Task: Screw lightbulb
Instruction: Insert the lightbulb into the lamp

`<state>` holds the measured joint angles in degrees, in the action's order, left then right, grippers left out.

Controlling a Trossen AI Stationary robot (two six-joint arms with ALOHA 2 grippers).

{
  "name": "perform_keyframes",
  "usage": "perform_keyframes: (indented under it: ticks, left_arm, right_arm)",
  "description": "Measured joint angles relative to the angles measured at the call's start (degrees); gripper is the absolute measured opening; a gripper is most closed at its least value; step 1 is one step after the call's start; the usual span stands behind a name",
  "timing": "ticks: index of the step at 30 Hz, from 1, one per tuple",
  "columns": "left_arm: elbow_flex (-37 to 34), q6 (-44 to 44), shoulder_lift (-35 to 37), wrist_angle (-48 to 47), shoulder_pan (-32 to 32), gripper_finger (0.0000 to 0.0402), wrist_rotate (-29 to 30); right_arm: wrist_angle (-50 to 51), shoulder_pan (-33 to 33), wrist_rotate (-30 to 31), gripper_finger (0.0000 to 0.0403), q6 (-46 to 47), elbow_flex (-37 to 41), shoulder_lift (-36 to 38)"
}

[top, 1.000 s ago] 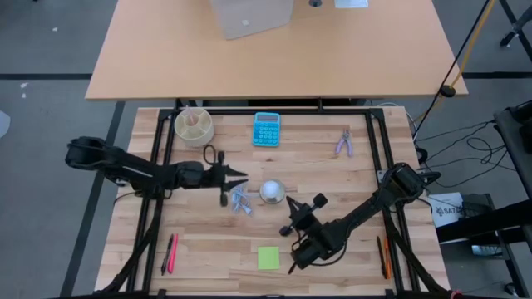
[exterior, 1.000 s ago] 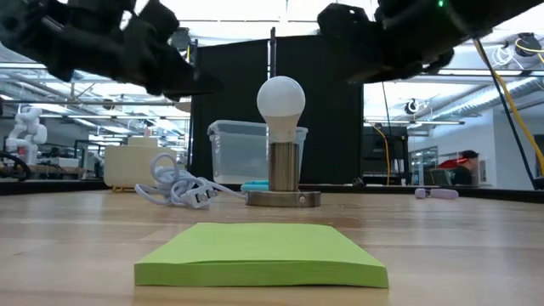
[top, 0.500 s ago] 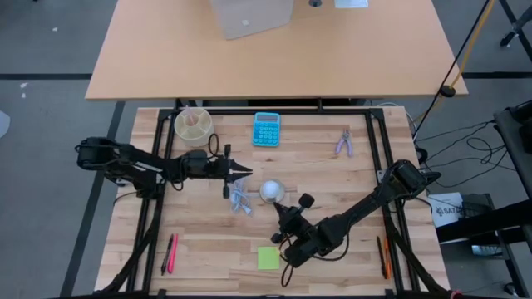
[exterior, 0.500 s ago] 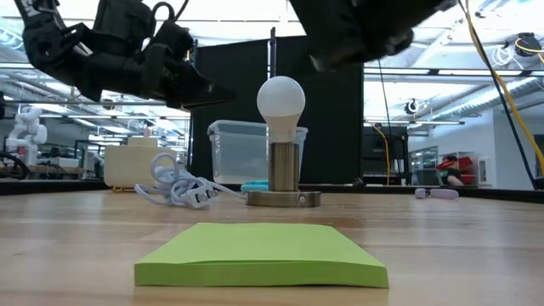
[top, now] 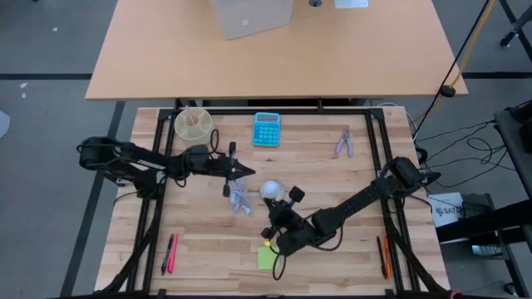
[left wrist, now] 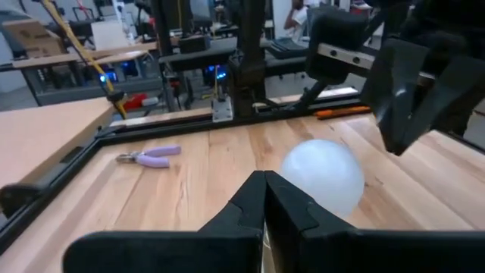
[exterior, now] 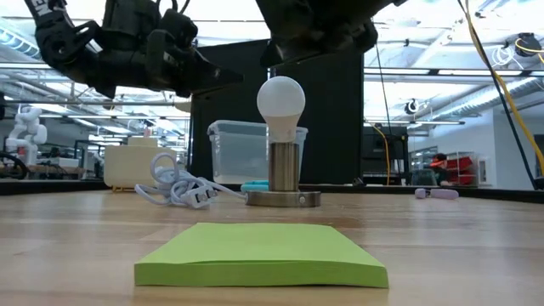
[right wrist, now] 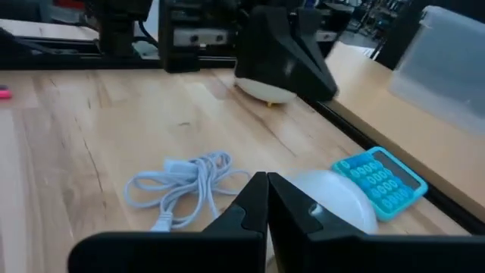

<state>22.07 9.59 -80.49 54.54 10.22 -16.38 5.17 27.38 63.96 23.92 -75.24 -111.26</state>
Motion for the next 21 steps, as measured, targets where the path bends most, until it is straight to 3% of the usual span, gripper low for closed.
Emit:
perform_keyframes:
  ticks: [5, 12, 21]
  left_arm:
    - [2.59, 1.09, -5.67, -0.36, 0.43, 0.0009, -0.65]
    - [6.40, 0.26, -13.84, 0.53, 0.96, 0.0009, -1.44]
    - [7.34, -0.53, -14.86, 1.27, 1.51, 0.0009, -2.86]
  right_arm:
    - [2.57, 0.04, -4.24, 0.0000, 0.39, -0.16, 0.00]
    - [11.89, 0.09, -6.03, 0.0000, 10.47, -0.20, 0.00]
    - [15.17, -0.49, -5.42, 0.0000, 12.87, -0.20, 0.00]
